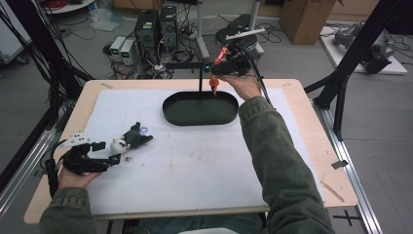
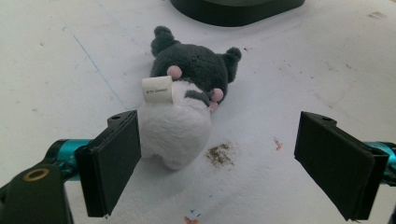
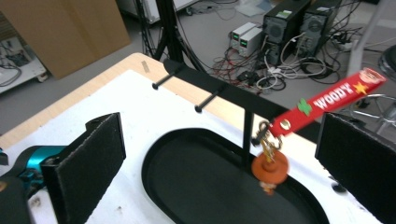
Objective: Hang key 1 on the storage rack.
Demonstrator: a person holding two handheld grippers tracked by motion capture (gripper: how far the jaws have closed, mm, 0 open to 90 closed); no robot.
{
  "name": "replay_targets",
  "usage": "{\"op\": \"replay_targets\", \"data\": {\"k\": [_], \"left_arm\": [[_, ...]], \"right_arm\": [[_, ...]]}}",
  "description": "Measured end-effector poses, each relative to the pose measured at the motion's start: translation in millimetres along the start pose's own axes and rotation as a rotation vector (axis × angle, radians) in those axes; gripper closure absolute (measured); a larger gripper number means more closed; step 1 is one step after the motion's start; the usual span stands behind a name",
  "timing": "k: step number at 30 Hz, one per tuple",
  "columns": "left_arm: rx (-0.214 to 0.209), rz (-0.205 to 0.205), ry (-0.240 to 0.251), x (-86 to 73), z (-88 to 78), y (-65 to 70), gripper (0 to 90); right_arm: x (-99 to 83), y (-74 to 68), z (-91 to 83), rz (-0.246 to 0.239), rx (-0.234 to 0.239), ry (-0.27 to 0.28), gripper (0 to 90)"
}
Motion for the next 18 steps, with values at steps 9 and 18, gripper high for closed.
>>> {"op": "replay_targets", "data": {"k": [9, 18], "left_arm": [[0.004, 0.002, -0.001, -0.1, -0.2, 1.2, 14.9], [0.0, 0.002, 0.003, 0.7, -1.2, 1.5, 14.8]], "right_arm": [[-32.9, 0.3, -14.4, -0.011, -0.02, 0.004, 0.5], [-52.4, -0.7, -40.5, -0.018, -0.036, 0.045, 0.5]]}}
Point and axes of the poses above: each handheld gripper's, and its own axes: z roughly forward along the jaws, x roughly out of its top, y roughly to its right, the point moved 10 cm from there along z, roughly forward along the jaws, and after that the axes turned 9 degrees about -z, right-handed, at the moved point
